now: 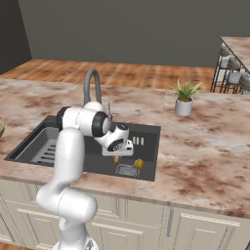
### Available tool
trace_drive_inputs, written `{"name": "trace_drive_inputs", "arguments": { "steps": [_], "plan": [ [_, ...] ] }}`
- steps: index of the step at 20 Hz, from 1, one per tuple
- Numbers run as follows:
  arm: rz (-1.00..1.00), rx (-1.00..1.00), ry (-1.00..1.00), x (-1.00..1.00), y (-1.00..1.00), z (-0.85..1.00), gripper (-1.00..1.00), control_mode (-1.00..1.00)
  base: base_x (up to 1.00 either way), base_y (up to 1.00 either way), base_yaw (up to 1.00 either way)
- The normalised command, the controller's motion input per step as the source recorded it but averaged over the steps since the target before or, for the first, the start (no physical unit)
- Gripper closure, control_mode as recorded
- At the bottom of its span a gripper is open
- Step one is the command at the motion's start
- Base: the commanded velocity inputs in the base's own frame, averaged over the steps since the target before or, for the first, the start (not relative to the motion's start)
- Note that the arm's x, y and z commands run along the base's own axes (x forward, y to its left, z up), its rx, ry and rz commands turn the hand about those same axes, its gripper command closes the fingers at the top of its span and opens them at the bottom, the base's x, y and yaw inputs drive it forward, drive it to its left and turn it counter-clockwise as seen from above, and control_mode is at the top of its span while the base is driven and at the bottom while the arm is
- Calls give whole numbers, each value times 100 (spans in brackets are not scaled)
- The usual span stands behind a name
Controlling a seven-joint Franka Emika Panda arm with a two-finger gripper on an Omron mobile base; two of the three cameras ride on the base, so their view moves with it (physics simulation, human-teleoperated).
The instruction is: Remove the squash and banana from the sink. Then move the bowl and cup from the counter to the sink for washing.
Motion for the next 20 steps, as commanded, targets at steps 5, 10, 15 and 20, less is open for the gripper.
{"name": "trace_drive_inputs", "arguments": {
  "steps": [5,10,15,20],
  "plan": [
    [0,0,-6,-14,-9,30,100,-100,0,0,0],
    [0,0,-1,-14,-13,32,100,-100,0,0,0],
    [0,0,-1,-14,-11,40,100,-100,0,0,0],
    [0,0,0,-15,-7,45,100,-100,0,0,0]
  ]
}}
